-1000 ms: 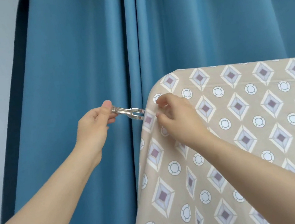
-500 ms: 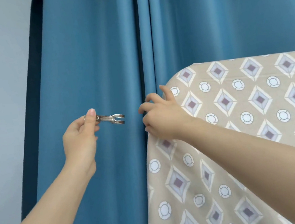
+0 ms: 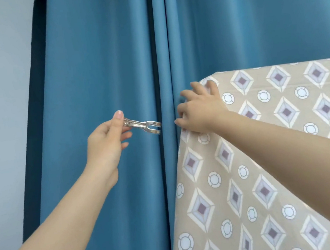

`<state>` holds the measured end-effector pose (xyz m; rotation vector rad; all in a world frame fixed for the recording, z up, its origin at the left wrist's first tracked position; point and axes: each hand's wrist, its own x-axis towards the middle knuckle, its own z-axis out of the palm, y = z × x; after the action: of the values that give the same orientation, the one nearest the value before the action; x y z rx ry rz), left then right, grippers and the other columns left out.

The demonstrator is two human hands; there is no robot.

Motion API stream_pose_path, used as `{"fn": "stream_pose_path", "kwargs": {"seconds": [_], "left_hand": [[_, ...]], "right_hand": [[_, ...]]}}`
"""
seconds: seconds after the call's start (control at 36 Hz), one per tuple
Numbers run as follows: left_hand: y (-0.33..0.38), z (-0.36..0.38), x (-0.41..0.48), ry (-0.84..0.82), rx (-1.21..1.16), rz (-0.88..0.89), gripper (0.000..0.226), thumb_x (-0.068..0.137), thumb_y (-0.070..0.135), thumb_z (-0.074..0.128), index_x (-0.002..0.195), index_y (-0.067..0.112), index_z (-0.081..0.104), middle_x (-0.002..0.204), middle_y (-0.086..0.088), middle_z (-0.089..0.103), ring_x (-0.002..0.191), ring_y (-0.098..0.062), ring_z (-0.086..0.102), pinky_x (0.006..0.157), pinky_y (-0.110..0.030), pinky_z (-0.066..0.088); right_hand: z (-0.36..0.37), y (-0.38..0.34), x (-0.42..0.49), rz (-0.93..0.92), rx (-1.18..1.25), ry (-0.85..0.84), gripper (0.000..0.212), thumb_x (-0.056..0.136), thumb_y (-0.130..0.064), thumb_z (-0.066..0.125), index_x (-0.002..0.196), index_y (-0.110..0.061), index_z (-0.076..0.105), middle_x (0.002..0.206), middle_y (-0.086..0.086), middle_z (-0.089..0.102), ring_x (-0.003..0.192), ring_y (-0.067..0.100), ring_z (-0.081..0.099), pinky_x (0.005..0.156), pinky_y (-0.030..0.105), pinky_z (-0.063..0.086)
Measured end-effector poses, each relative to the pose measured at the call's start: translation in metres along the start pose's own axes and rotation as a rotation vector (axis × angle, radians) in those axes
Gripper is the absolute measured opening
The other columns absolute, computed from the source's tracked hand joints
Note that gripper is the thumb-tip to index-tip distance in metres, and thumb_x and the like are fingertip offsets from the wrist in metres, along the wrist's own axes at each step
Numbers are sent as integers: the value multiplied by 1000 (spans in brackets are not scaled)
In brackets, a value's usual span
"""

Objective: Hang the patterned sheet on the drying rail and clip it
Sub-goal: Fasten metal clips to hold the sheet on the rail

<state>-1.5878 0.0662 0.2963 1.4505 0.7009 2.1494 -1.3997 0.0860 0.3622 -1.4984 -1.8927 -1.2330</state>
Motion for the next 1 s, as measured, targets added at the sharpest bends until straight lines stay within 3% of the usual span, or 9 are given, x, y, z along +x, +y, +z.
{"fn": "stream_pose_path", "kwargs": {"seconds": [0.19, 0.39, 0.5, 0.64, 0.75, 1.0], "left_hand": [[6, 23, 3, -77, -46, 22, 23, 92, 39, 48, 80, 23, 59, 87, 6, 65, 84, -5, 62, 74, -20, 47], [10, 39, 4, -31, -83, 58, 22, 91, 40, 49, 81, 22, 59, 88, 6, 64, 87, -5, 61, 71, -20, 46], [15, 50, 7, -22, -129, 48, 22, 90, 40, 50, 80, 22, 58, 89, 6, 63, 88, -4, 60, 74, -21, 47], [23, 64, 10, -60, -171, 59, 23, 89, 40, 50, 80, 21, 58, 90, 5, 64, 88, -4, 61, 73, -21, 47], [30, 67, 18, -26, -221, 65, 23, 90, 42, 49, 83, 22, 58, 93, 5, 65, 91, -3, 61, 74, -22, 47], [29, 84, 23, -5, -34, 126, 24, 90, 42, 49, 84, 21, 57, 87, 8, 64, 85, -1, 60, 72, -22, 47]], "right_hand": [[-10, 27, 18, 138, 67, 21, 45, 92, -56, 27, 122, -32, 51, 137, -2, 41, 134, 26, 21, 110, 51, 6], [-19, 45, 26, 162, 80, 58, 44, 92, -54, 31, 114, -24, 54, 120, -1, 54, 121, 23, 37, 108, 50, 12], [-26, 62, 29, 175, 158, 95, 38, 93, -54, 31, 93, -25, 56, 98, -1, 52, 112, 23, 42, 101, 41, 22], [-26, 78, 26, 233, 190, 15, 48, 91, -60, 27, 113, -26, 54, 113, 6, 53, 114, 26, 46, 94, 38, 27], [-21, 76, 20, 215, 109, 86, 50, 93, -57, 22, 115, -22, 50, 116, 8, 52, 115, 27, 42, 97, 39, 25], [-23, 76, 18, 202, 104, 140, 50, 94, -56, 22, 114, -20, 50, 115, 8, 52, 113, 27, 42, 96, 39, 25]]}}
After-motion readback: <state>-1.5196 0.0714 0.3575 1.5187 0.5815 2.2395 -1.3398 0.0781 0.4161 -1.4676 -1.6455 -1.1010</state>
